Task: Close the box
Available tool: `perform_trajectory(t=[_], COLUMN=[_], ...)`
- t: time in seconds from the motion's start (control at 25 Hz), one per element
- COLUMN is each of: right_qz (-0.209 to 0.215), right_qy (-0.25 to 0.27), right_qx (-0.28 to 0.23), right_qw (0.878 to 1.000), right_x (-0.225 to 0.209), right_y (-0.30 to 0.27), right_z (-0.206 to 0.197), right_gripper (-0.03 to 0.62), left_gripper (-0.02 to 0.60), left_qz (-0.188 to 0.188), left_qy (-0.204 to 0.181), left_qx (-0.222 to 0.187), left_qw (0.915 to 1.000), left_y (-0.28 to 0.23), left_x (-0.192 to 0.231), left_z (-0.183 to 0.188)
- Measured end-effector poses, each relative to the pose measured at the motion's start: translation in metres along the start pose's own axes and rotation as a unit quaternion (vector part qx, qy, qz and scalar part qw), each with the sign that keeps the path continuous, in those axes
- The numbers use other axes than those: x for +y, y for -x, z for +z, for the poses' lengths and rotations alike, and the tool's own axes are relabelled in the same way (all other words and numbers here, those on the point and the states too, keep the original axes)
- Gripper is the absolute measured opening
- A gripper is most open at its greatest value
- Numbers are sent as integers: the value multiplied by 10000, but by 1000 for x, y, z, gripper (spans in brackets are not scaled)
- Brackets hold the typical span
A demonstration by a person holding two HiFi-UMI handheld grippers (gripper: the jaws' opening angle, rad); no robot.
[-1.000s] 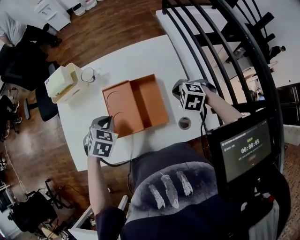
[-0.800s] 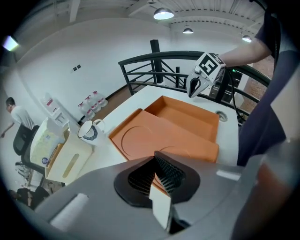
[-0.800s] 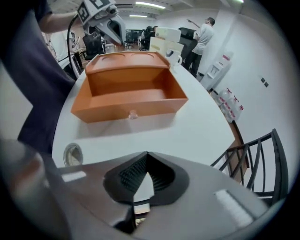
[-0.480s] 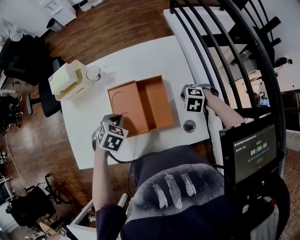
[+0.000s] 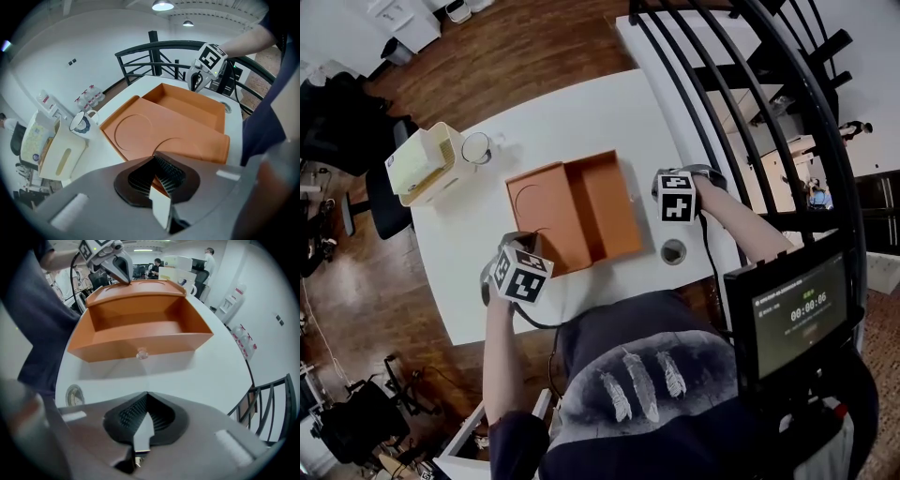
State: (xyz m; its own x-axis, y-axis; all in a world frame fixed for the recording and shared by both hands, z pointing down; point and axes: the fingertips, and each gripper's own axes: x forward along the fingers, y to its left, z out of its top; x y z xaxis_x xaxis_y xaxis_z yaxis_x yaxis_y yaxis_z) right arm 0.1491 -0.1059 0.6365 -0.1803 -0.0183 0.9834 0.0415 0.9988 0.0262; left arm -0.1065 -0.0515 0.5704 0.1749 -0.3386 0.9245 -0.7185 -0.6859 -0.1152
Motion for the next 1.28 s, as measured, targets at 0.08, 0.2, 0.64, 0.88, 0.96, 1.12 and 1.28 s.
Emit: perform_trajectory(t=[0.08,0.2,0.64,0.88,0.96,1.12,1.28], right_qz=[71,172,77,15,158,293,303], right_qy=[-55,-16,504,481,481,717,802], right_qx=[-4,33,420,527,567,761,861], right_qw=[10000,9998,9978,9974,9971,9941,9926], right_x=[-1,-2,2,0,-1,4,5], right_y=[0,-1,-2,-4,-3,-2,-3], right_z=[1,1,-1,-3,-1,-1,1], right_gripper=[5,5,0,0,3,5,5], left_gripper=[14,14,14,14,14,14,14], left_qz=[-19,11,17,-107,-146,-251,-299], left_qy=[37,6,-344,-307,-257,-165,-177], left_qx=[-6,50,420,427,415,369,365], left_qw=[10000,10000,9985,9986,9987,9989,9987], left_y=[-1,-2,-5,-7,-6,-4,-4], left_x=[1,1,-5,-5,-4,-6,-6], left_z=[-1,-2,0,3,2,1,-2])
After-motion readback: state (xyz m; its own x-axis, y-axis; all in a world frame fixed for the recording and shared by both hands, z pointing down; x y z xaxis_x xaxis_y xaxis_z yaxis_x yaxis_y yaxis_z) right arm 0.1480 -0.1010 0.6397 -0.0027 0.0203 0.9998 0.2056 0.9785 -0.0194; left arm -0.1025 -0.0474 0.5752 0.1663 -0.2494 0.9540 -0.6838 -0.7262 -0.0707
